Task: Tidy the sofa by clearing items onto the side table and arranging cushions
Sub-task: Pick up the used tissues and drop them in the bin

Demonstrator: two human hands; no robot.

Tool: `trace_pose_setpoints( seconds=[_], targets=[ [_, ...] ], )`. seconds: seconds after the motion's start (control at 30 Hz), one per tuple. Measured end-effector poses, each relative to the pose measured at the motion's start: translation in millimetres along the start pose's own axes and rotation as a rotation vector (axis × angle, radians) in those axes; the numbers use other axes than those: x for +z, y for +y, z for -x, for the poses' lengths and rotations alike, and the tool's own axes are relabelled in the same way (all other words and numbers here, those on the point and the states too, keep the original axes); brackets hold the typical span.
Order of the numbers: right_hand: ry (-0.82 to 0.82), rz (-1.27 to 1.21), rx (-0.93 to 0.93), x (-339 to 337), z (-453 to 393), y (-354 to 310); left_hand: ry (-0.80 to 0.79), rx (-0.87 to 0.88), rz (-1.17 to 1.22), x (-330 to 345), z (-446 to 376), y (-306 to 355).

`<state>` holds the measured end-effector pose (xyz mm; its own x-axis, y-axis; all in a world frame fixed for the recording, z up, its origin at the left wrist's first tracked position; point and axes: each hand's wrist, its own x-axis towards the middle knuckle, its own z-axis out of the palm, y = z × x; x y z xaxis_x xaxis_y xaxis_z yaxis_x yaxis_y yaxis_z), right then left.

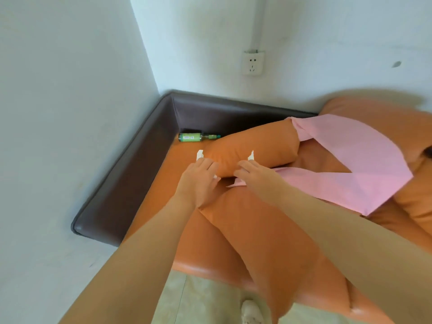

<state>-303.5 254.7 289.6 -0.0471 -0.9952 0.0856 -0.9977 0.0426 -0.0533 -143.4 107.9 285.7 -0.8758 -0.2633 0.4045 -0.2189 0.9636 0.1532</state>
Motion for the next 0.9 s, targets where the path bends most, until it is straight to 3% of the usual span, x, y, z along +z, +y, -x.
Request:
trace_pose_setpoints(
  seconds=[0.43, 0.9],
  targets=[
    [0.053, 0.066, 0.359, -81.2, 182.4, 74.9, -0.052, 0.271, 0.050, 12.5, -89.5, 188.9],
    [-0.028, 0.093, 0.567, -138.9, 460.5, 222.2, -0.053, 0.413, 0.160, 85.6, -180.4, 486.4]
  ],
)
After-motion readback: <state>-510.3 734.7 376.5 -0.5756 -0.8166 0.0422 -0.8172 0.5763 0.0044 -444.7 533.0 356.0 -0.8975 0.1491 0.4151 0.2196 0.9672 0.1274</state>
